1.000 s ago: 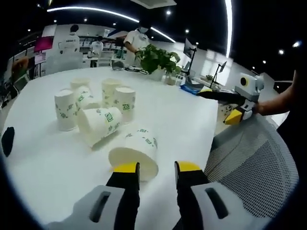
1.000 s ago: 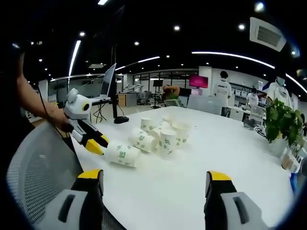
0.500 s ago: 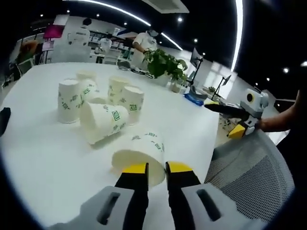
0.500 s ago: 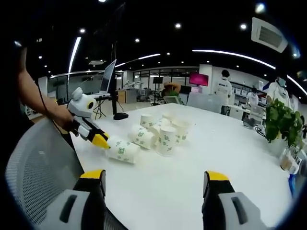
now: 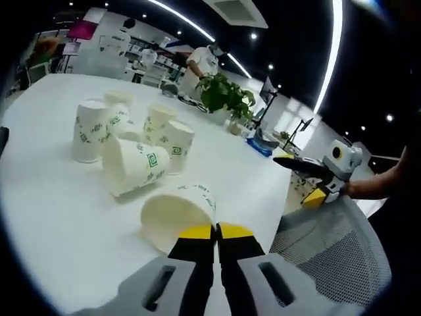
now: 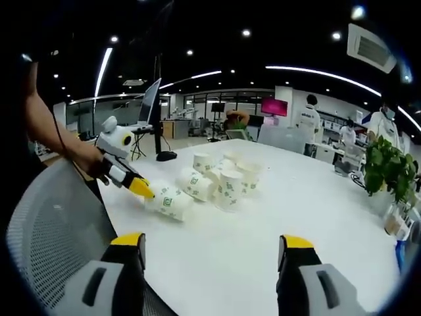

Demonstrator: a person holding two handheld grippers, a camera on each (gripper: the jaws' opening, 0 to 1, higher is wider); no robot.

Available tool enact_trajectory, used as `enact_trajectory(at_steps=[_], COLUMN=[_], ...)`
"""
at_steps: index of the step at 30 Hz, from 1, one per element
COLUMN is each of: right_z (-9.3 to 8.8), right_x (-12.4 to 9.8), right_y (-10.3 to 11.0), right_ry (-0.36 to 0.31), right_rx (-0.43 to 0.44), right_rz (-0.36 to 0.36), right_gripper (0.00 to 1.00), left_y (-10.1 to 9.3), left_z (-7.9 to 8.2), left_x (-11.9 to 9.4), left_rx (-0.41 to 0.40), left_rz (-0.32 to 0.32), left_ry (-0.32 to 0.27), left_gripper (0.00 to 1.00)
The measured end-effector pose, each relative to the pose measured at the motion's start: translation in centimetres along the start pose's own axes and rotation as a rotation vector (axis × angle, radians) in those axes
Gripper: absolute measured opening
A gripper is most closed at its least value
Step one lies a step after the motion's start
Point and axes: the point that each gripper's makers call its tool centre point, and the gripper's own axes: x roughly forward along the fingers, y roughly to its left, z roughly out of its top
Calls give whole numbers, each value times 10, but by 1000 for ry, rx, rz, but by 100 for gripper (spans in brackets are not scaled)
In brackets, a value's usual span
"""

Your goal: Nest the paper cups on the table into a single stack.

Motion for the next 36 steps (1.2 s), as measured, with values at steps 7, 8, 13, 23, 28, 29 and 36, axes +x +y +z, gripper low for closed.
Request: enact_trajectory(at_steps=[7, 8, 13, 23, 28, 29, 36], right_z=[2, 3, 3, 5, 5, 5, 6], right_x=[0, 0, 0, 0, 0, 0, 0], right_y=[0, 0, -1, -2, -1, -1, -1], right_ry=[-14, -19, -32, -46, -47, -46, -47], right_rx=[4, 4, 12, 20, 21, 22, 26], right_rz=[5, 5, 3, 5, 7, 8, 6], right_gripper=[86, 87, 89, 92, 92, 92, 93], left_y=[-5, -4, -13, -17, -27, -28, -27], left_z=[7, 10, 29, 55, 61, 62, 63], left_x=[-9, -10, -12, -23, -25, -25, -25], left_rx=[7, 17, 39, 217, 308, 323, 428], left_rz=[-21, -13, -13, 34, 34, 33, 35], left_ry=[-11, -16, -30, 102, 153, 162, 250], left_gripper=[0, 0, 0, 0, 0, 0, 0])
